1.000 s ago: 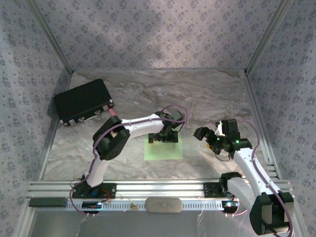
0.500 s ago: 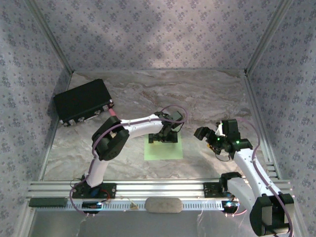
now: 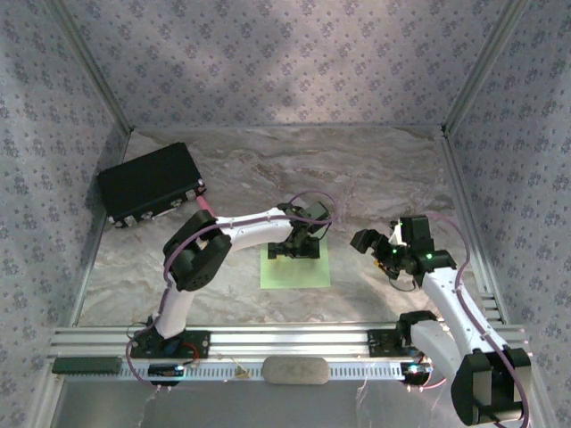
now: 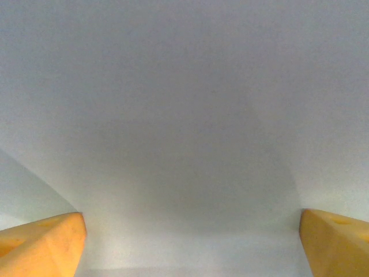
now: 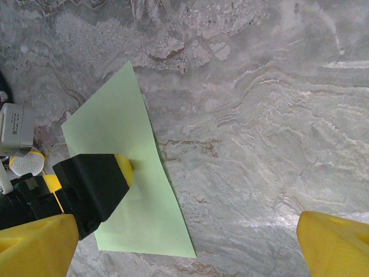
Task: Fold a paper plane with a square sheet of paper (pick it up from the middle)
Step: First fold the square sheet of paper in half at the center of the table.
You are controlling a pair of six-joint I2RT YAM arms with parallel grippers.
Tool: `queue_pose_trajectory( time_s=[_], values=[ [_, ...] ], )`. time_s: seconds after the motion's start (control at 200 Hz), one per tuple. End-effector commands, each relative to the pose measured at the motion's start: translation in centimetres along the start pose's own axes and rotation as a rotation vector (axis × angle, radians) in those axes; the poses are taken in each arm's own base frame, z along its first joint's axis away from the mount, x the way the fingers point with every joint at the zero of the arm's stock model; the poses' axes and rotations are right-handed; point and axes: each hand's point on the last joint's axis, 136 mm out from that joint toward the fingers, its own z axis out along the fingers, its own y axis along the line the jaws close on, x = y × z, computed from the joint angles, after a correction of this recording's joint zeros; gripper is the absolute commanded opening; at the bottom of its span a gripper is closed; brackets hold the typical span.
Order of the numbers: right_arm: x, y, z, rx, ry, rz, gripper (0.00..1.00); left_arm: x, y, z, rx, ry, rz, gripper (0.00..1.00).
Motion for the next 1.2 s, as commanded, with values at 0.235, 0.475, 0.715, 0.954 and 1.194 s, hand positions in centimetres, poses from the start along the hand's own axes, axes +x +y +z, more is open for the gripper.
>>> queue_pose_trajectory(
  time_s=[0.235, 0.475, 0.715, 0.954, 1.194],
  values=[
    [0.1, -0.6, -0.2, 0.041, 0.005, 0.017, 0.99, 2.4, -0.3, 2.2, 0.001, 0.080, 0.039, 0.91],
    [0.1, -0.6, -0.3, 0.041, -0.001, 0.017, 0.99, 2.2, -0.5, 1.8, -0.002, 0.065, 0.052, 0.92],
    [0.0, -0.4, -0.4, 0.032, -0.005, 0.015, 0.99, 1.5, -0.8, 0.9, 0.019, 0.018, 0.060, 0.81],
    [-0.9, -0.6, -1.3, 0.039, -0.092, 0.045, 0.99, 0.1, -1.0, -1.2, 0.069, -0.098, 0.060, 0.53],
    [-1.9, -2.6, -3.1, 0.108, -0.218, 0.137, 0.99, -1.4, -0.9, -4.6, 0.180, -0.236, 0.043, 0.40]
  ],
)
